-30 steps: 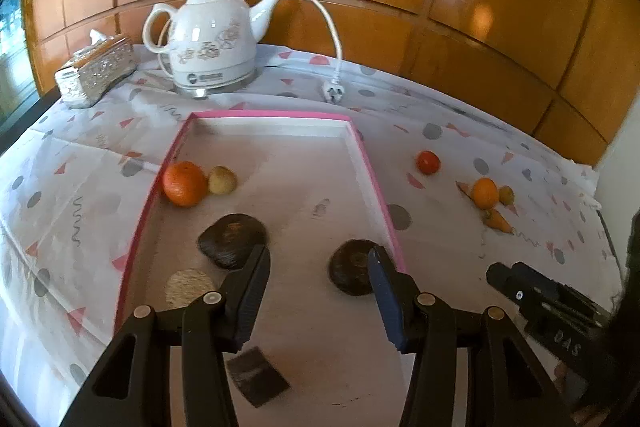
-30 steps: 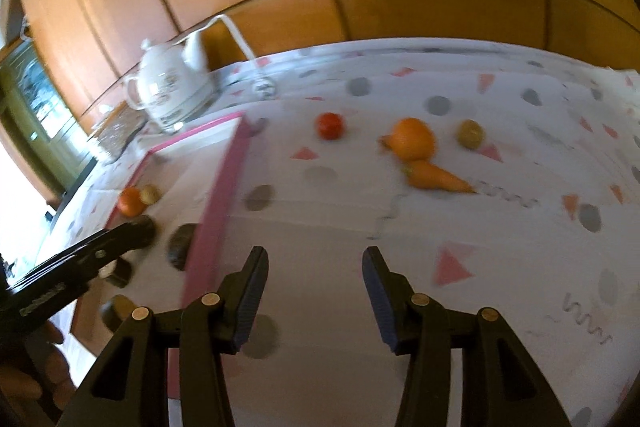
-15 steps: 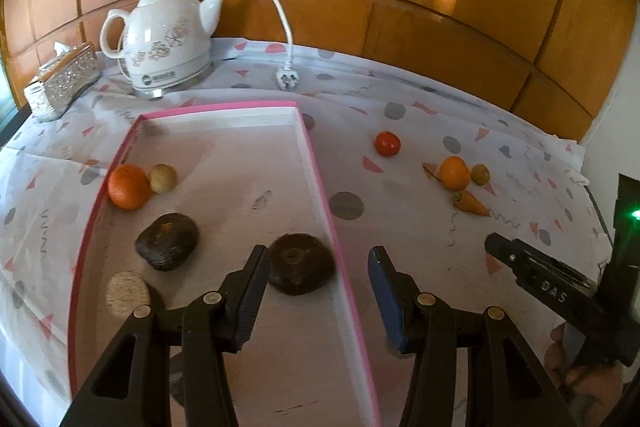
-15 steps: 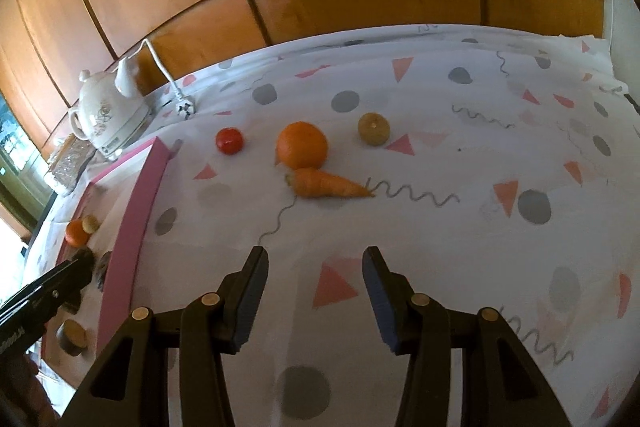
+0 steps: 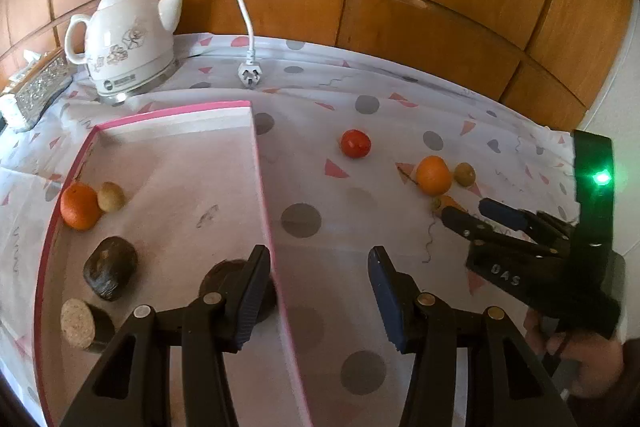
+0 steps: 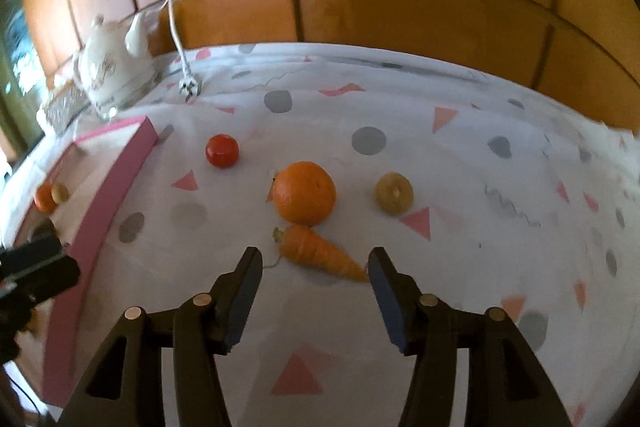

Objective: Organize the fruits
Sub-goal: 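Grasp the orange carrot with the right tool while the left tool grasps the red tomato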

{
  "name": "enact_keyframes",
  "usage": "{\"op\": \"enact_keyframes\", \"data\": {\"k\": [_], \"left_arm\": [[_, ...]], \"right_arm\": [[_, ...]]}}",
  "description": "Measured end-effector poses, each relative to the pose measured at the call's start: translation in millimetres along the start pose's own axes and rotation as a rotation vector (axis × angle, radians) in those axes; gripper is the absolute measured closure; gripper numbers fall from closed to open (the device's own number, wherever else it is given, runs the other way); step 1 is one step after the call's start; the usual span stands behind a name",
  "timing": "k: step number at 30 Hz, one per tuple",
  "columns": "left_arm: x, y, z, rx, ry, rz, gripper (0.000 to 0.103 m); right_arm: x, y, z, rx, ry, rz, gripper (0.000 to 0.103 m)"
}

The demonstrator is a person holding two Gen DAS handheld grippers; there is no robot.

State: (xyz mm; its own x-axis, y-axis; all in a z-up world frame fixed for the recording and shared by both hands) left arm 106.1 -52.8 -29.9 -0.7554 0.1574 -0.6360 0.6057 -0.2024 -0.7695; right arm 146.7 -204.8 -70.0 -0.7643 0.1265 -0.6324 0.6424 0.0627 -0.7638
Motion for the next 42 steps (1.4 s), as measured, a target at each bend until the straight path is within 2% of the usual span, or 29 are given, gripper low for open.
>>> {"op": "enact_keyframes", "data": {"k": [4,9,11,12,23,30,42], "left_arm": [[-6.1,6.8,4.8,0.003,0.005,-0.006,0.051],[-13.3,13.5,10.0,0.017,-0.002,-0.015,0.051],[-15.9,16.3,11.7,0.016,0.002,-0.018,0.051],[-17.3,17.9,12.1,0.017,-0.001,-0.020,0.051],[-30.4,42.2,16.5,0.020,-0.022,-0.054,0.051],[-41.0,59.1,8.8,0.011,-0.058,-0.079,0.052],[-74.3,91.3,9.7,-0.024,-0.051,-0.079,0.052]], "right_arm": [[-3.5,15.7,-1.3,-0.035,-0.099,-0.050,0.047],[-5.7,24.2,-2.4,-0.059,-0.158,-0.060,0.047],[-6.8,23.9,-3.6,-0.067,-0.168,-0.058,0.066],[-7.2,23.4,-3.9,-0.068,-0.169,-0.056,0.067],[-8.5,24.6,-2.5,-0.093,-0.166,-0.071,0.067],[-6.2,17.8,-0.4,-0.102,-0.157,-0.066,0.076],[-4.6,21.2,0.7,-0.123,-0.125,-0.070,0.077]]}}
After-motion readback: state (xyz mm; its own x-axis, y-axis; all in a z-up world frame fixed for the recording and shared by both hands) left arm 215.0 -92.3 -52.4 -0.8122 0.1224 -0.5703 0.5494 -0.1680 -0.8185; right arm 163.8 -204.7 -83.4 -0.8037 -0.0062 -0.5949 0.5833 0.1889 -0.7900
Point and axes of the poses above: each gripper's, at about its wrist camera, not at the fingertips, and y roughly the way its jaws point, z to its right, x to its underside, the point moved 1 cm from there along y, roughly the way its jaws point, and after that the axes turned 9 degrees about y, right-handed, at the moved point
